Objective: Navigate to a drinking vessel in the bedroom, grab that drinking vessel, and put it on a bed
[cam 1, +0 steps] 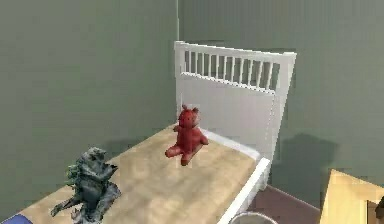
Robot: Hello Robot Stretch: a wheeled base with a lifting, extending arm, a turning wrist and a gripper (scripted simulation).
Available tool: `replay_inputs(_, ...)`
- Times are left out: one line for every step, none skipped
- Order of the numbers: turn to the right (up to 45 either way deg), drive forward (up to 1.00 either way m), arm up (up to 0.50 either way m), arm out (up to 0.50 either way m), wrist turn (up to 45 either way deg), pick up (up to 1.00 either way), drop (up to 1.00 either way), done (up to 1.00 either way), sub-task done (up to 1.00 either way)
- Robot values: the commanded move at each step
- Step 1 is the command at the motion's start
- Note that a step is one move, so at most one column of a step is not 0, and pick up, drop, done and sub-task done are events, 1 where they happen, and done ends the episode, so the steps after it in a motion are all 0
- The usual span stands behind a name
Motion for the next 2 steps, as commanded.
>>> replay_inputs(45.0,0.00,0.00,0.00,0.0,0.00,0.00,0.00,0.00)
replay_inputs(45.0,0.00,0.00,0.00,0.0,0.00,0.00,0.00,0.00)
